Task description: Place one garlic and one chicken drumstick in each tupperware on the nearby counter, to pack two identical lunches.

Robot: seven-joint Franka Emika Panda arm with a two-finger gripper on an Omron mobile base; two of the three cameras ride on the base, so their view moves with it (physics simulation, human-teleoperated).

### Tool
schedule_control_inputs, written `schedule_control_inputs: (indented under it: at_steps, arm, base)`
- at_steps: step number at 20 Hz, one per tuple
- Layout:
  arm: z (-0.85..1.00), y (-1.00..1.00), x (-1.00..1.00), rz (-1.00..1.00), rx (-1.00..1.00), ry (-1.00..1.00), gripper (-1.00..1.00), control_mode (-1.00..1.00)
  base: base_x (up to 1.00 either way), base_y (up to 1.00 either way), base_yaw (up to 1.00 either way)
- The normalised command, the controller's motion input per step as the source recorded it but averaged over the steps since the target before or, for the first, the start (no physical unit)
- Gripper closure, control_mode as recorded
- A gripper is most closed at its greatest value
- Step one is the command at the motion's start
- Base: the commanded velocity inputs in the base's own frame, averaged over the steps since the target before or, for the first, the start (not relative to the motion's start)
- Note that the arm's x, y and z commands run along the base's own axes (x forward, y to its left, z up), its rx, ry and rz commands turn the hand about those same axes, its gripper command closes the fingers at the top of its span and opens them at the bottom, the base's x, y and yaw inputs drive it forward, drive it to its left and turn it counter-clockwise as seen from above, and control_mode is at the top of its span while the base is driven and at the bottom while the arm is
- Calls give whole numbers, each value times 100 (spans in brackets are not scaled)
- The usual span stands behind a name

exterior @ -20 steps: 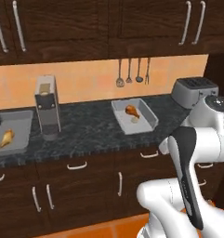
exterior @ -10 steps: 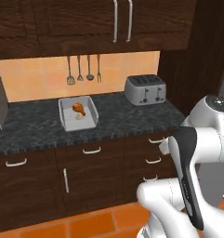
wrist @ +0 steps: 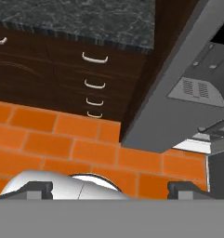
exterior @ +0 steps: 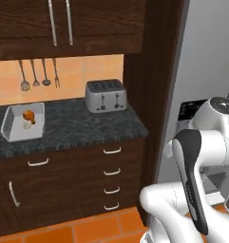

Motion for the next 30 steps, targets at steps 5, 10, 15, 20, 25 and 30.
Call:
schedule_control_inputs:
  at_steps: [5,10,15,20,25,30]
  arm:
    - [0,0,0,0,0,0,-100,100]
    - [0,0,0,0,0,0,-100,100]
    - [0,0,0,0,0,0,-100,100]
    - [0,0,0,0,0,0,-100,100]
    - [0,0,0,0,0,0,-100,100]
    - [0,0,0,0,0,0,-100,100]
  base:
    - [-4,-99,1]
    - [-4,-99,0]
    - [2,-88,0]
    - [57,-21,8]
    - [59,-39,12]
    - [37,-63,7]
